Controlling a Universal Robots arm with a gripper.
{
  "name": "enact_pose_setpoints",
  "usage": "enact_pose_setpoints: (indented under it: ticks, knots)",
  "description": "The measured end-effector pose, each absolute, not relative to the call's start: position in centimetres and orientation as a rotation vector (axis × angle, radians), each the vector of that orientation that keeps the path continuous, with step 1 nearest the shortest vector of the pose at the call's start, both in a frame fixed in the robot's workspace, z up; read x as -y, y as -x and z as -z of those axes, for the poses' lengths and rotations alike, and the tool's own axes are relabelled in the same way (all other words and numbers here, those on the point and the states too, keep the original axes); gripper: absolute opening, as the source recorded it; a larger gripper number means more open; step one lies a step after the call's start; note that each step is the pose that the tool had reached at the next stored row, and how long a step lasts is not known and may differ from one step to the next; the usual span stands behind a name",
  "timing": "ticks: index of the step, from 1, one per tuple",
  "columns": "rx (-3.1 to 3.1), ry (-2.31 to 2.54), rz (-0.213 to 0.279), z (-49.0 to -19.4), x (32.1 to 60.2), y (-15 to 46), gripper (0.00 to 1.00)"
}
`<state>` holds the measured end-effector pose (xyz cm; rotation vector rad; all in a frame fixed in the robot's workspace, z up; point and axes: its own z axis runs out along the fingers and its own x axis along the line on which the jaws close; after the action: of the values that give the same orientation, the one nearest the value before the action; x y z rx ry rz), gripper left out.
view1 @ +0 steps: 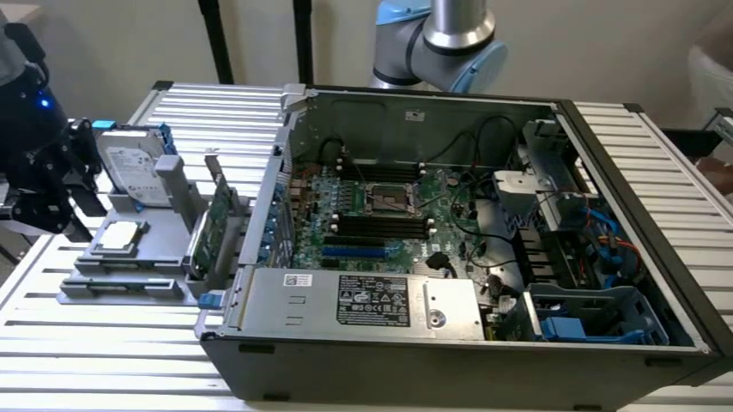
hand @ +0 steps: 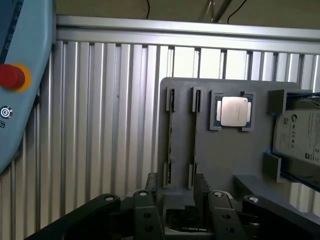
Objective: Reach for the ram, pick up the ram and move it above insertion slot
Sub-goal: 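Pick up the ram and move it above insertion slot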
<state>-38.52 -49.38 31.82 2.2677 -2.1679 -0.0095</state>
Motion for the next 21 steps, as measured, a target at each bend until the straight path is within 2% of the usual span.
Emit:
enact_pose_setpoints:
  ticks: [21]
  knots:
    - [2.166, -2.27, 0.009, -28.0, 49.4, 38.5, 0.42]
